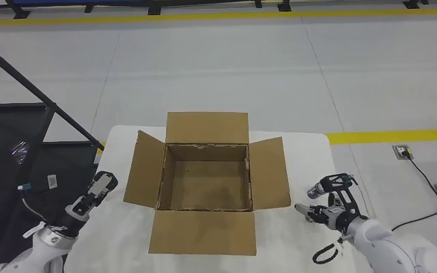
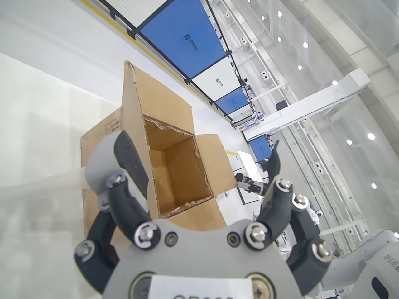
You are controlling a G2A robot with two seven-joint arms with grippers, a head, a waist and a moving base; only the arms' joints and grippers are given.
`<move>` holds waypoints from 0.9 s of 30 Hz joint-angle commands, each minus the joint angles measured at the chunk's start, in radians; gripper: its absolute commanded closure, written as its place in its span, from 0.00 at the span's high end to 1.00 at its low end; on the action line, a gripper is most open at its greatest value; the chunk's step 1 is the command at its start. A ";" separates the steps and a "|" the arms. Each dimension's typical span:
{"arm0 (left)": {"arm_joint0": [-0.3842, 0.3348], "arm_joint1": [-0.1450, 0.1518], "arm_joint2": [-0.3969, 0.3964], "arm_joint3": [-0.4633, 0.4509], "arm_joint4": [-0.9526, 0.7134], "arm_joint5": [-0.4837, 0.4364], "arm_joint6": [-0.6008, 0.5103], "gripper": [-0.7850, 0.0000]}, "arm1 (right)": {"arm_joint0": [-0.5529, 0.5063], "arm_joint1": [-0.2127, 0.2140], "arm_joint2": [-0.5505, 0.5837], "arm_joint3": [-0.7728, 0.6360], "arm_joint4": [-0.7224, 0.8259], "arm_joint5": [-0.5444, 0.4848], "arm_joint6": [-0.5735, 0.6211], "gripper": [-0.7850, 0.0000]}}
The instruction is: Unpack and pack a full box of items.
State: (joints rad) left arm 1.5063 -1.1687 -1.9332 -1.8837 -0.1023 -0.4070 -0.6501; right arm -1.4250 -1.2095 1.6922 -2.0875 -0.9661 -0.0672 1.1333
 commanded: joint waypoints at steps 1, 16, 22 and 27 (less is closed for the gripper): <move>-0.005 0.001 0.013 0.010 -0.016 -0.006 -0.006 1.00 | -0.006 0.001 -0.002 0.058 -0.033 0.038 0.003 1.00; -0.009 0.013 0.024 0.038 -0.036 -0.030 -0.017 1.00 | 0.045 0.006 -0.003 0.374 0.064 0.034 -0.153 1.00; -0.009 0.018 0.019 0.048 -0.046 -0.029 -0.018 1.00 | 0.095 0.007 -0.047 0.430 0.046 0.051 -0.156 1.00; -0.006 0.022 0.013 0.051 -0.056 -0.031 -0.013 1.00 | 0.122 0.009 -0.073 0.466 0.035 0.079 -0.143 0.16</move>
State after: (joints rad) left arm 1.4998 -1.1477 -1.9191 -1.8339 -0.1564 -0.4377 -0.6644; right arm -1.3081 -1.2014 1.6234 -1.6276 -0.9295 0.0070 0.9874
